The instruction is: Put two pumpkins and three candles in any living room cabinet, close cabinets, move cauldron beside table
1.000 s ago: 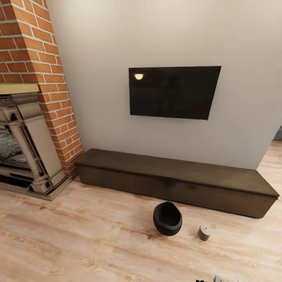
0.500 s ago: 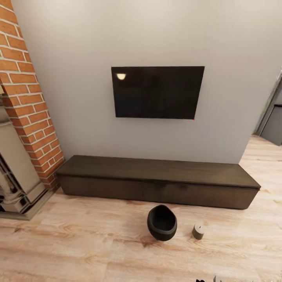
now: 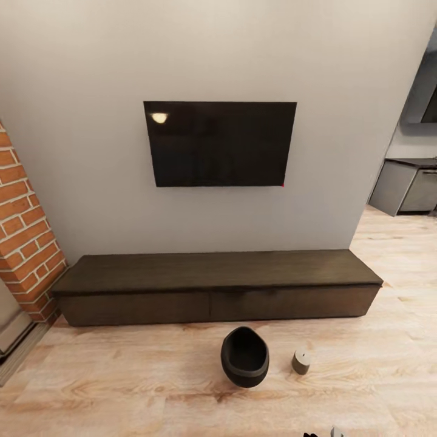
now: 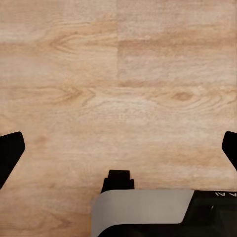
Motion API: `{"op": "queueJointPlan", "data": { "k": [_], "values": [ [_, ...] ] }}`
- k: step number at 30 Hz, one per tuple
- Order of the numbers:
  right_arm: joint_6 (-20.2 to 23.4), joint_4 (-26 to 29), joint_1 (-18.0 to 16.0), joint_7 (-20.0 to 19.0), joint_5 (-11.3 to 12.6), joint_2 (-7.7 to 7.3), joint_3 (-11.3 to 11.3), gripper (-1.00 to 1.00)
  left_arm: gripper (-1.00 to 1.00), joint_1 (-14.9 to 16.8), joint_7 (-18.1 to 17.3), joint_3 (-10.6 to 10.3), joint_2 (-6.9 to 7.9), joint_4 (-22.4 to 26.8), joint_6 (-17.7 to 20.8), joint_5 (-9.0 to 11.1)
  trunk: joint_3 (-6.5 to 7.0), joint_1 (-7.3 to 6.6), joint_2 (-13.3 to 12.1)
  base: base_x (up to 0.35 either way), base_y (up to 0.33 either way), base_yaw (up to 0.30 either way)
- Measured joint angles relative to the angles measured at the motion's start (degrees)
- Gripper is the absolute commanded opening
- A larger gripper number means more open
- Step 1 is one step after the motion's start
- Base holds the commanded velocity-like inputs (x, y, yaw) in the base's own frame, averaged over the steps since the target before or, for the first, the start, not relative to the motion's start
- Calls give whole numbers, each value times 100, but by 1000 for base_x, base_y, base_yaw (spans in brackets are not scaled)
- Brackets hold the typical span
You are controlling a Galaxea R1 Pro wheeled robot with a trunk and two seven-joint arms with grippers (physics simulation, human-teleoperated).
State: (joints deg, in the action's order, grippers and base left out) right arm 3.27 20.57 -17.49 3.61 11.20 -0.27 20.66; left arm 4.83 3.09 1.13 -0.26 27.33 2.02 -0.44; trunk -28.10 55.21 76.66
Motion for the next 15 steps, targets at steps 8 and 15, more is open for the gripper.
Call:
{"op": "queueJointPlan", "data": {
  "k": [8,15],
  "values": [
    [-33,2,0,-1,-12,0,-3,100,100,0,-1,-5,0,0,0,0,0,0,0,251,210,-23],
    [-36,31,0,6,-31,7,-6,100,100,0,0,-8,0,0,0,0,0,0,0,251,175,78]
  ]
}}
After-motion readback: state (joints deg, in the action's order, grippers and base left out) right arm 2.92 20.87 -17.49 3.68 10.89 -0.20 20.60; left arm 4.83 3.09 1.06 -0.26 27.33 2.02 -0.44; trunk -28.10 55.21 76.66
